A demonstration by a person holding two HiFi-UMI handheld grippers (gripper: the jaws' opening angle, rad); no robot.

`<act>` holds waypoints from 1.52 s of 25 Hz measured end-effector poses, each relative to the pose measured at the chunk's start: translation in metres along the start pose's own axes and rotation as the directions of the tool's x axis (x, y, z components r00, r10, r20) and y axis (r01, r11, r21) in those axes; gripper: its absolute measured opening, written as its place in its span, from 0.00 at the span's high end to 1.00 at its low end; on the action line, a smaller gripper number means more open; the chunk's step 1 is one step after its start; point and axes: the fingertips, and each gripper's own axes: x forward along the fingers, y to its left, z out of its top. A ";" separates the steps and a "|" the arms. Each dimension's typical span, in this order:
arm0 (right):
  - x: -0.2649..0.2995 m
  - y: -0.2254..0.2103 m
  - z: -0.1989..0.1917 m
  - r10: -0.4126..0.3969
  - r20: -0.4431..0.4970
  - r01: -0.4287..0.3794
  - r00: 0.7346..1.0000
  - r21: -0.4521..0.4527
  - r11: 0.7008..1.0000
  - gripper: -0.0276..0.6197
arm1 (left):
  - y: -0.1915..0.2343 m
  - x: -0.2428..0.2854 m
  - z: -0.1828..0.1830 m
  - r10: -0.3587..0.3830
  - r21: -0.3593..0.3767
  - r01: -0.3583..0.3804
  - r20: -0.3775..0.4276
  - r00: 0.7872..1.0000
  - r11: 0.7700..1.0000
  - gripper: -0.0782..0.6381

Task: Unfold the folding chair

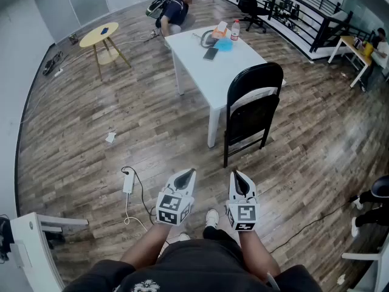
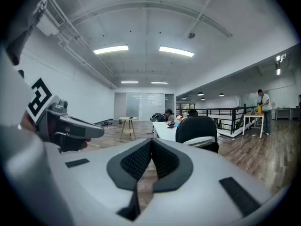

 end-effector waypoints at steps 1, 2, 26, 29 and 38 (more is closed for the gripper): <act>0.010 -0.011 0.001 0.006 -0.003 -0.006 1.000 0.003 1.000 0.94 | 0.002 0.013 0.005 0.013 -0.003 -0.013 -0.002 1.000 1.000 0.88; 0.019 -0.022 0.002 0.012 -0.007 -0.012 1.000 0.005 1.000 0.94 | 0.004 0.025 0.011 0.025 -0.008 -0.025 -0.003 1.000 1.000 0.88; 0.218 -0.182 -0.002 -0.226 -0.119 0.236 0.967 0.082 0.968 0.94 | 0.084 0.280 0.100 -0.121 0.006 0.121 -0.024 0.992 0.993 0.88; 0.240 -0.195 -0.001 -0.289 -0.145 0.305 0.946 0.103 0.947 0.94 | 0.095 0.313 0.114 -0.149 0.068 0.153 -0.057 0.987 0.986 0.88; 0.286 -0.257 -0.021 -0.464 -0.251 0.510 0.849 0.162 0.845 0.94 | 0.113 0.418 0.160 -0.203 0.145 0.222 -0.137 0.970 0.964 0.88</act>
